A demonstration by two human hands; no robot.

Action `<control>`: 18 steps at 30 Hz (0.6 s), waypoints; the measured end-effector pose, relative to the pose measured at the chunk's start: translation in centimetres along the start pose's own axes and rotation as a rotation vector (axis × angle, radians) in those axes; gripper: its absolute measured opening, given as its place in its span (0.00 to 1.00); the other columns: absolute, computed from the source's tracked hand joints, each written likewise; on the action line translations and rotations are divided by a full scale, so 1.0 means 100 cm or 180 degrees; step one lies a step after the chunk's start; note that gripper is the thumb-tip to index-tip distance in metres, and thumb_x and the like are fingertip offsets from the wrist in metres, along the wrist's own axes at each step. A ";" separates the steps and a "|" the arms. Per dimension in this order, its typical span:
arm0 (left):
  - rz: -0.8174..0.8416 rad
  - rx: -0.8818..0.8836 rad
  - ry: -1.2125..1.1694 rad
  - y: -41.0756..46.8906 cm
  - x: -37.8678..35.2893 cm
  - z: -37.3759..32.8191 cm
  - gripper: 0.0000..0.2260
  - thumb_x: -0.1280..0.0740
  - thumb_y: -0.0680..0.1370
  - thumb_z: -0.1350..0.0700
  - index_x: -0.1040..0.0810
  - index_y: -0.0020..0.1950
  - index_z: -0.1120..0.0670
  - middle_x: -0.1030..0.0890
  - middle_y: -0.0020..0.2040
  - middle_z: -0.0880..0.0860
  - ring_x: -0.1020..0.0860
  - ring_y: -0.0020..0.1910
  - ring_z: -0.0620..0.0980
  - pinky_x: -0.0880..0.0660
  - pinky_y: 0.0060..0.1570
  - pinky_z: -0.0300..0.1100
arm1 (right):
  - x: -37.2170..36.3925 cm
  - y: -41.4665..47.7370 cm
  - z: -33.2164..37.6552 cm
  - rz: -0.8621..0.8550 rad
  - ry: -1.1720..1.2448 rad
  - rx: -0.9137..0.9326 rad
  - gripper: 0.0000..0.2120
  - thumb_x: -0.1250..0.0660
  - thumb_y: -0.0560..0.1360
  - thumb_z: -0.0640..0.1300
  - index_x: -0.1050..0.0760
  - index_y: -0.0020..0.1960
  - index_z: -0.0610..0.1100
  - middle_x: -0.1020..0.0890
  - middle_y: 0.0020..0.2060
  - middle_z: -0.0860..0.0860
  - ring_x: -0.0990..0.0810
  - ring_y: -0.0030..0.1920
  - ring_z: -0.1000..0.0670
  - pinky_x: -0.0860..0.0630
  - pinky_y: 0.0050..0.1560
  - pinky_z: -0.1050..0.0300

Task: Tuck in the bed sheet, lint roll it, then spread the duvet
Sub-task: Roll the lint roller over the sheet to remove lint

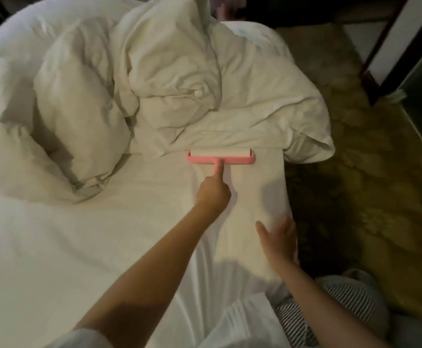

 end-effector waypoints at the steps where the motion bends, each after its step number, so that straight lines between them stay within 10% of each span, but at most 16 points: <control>1: 0.0001 -0.0100 -0.0061 -0.017 -0.005 0.005 0.33 0.45 0.76 0.66 0.55 0.78 0.53 0.26 0.36 0.61 0.23 0.41 0.62 0.38 0.35 0.43 | -0.001 -0.001 -0.001 -0.0236 0.0094 -0.0111 0.35 0.31 0.73 0.53 0.39 0.71 0.36 0.36 0.69 0.37 0.37 0.69 0.38 0.38 0.64 0.47; 8: 0.0337 -0.0334 -0.0003 -0.167 -0.043 0.055 0.39 0.44 0.76 0.64 0.73 0.70 0.46 0.33 0.29 0.51 0.31 0.29 0.51 0.34 0.33 0.42 | 0.004 -0.011 -0.029 -0.0816 0.0624 -0.0828 0.27 0.32 0.72 0.58 0.30 0.61 0.39 0.29 0.62 0.41 0.32 0.63 0.40 0.37 0.62 0.45; 18: 0.0058 -0.0444 -0.0344 -0.048 -0.013 0.030 0.31 0.43 0.77 0.62 0.51 0.77 0.45 0.22 0.38 0.63 0.22 0.40 0.61 0.28 0.41 0.42 | 0.016 0.005 -0.033 -0.0478 0.0599 -0.0540 0.06 0.45 0.81 0.42 0.36 0.47 0.41 0.25 0.49 0.40 0.25 0.52 0.40 0.31 0.49 0.50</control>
Point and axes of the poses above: each hand's wrist, its own y-axis towards the middle knuckle, its own x-axis out of the back of the hand, z = x × y, the point moved 5 cm from there along y, towards the middle knuckle
